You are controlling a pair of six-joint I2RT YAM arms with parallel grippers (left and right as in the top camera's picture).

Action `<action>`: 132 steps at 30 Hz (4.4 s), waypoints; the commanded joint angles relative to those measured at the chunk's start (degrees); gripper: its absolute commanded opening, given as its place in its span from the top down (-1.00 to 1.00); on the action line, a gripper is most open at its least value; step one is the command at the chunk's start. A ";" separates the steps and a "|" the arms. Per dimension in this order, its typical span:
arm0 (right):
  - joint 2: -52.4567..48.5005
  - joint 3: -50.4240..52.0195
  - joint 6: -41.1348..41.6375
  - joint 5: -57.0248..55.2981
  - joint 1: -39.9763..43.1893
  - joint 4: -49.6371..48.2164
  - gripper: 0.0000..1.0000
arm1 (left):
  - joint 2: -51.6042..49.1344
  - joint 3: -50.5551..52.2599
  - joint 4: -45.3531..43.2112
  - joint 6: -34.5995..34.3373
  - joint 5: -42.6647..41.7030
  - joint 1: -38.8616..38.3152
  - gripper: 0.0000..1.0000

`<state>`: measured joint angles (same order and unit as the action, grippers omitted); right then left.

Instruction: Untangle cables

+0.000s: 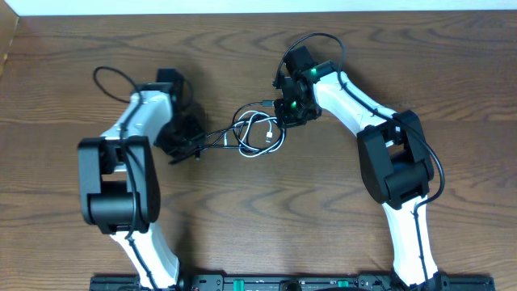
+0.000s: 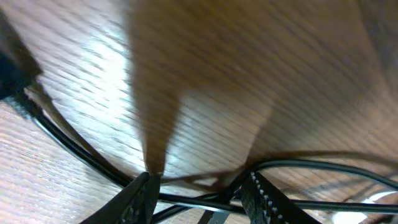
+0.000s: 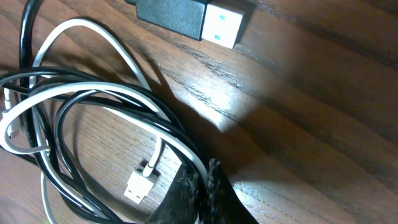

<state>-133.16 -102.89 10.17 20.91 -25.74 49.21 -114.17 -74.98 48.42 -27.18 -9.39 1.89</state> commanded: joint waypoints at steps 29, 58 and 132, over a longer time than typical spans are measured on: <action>1.53 -6.99 -7.72 6.71 1.77 6.73 0.62 | 17.64 -3.32 -0.96 1.18 -9.70 20.94 -0.19; -2.01 -11.30 12.24 4.57 -3.72 6.60 0.77 | 12.24 -1.73 -1.09 1.88 -9.46 -3.93 0.07; -5.73 -6.16 -11.58 -32.72 1.33 7.48 -0.33 | -1.97 -3.52 -3.45 5.95 6.88 6.01 0.85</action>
<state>-136.44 -111.46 1.37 5.06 -30.17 57.41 -115.52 -77.52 44.51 -20.71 -13.58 3.05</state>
